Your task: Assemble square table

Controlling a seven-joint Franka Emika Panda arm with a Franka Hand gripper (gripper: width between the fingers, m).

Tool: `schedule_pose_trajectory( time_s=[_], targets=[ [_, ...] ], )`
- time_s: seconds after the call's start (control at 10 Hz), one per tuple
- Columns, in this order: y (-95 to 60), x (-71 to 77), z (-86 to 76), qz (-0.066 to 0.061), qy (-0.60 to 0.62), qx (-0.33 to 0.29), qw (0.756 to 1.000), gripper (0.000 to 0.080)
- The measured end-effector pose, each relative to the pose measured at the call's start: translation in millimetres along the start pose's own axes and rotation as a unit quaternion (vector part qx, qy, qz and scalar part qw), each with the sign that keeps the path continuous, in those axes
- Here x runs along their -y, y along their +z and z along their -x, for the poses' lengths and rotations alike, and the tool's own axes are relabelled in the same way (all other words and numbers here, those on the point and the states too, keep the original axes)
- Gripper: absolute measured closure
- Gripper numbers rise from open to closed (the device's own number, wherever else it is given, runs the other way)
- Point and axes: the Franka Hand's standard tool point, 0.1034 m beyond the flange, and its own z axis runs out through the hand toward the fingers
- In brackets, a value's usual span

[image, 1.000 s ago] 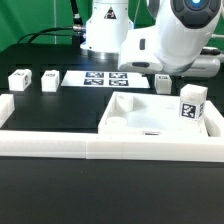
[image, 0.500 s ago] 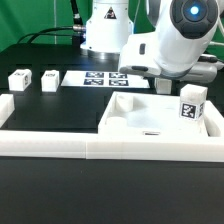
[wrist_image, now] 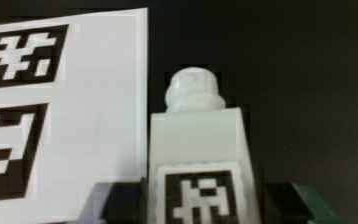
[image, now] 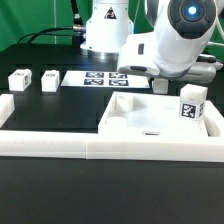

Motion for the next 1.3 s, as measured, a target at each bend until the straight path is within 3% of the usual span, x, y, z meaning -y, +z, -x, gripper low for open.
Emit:
schedule_pose_trajectory(
  time_s=[0.6,0.7,0.8,1.0,1.1,1.2,1.3],
  targets=[
    [-4.4,-2.2,-0.6,-0.002,0.001,-0.003,1.0,0.0511],
    [-37.8,-10.8,7.6,0.016,-0.01,-0.001,1.0,0.0511],
    [-73.3,-15.2,15.4,0.013,-0.021,-0.01,1.0,0.0511],
    [-121.8,-35.4,36.4,0.005,-0.034,-0.027,0.999,0.0511],
    [-129.7,-38.8,40.9,0.003,-0.031,-0.04,0.999,0.0511],
    [-120.5,-37.2,38.1,0.006,-0.03,-0.032,0.999,0.0511],
    [-122.9,-36.5,34.3,0.005,-0.03,-0.045,0.999,0.0511]
  ],
)
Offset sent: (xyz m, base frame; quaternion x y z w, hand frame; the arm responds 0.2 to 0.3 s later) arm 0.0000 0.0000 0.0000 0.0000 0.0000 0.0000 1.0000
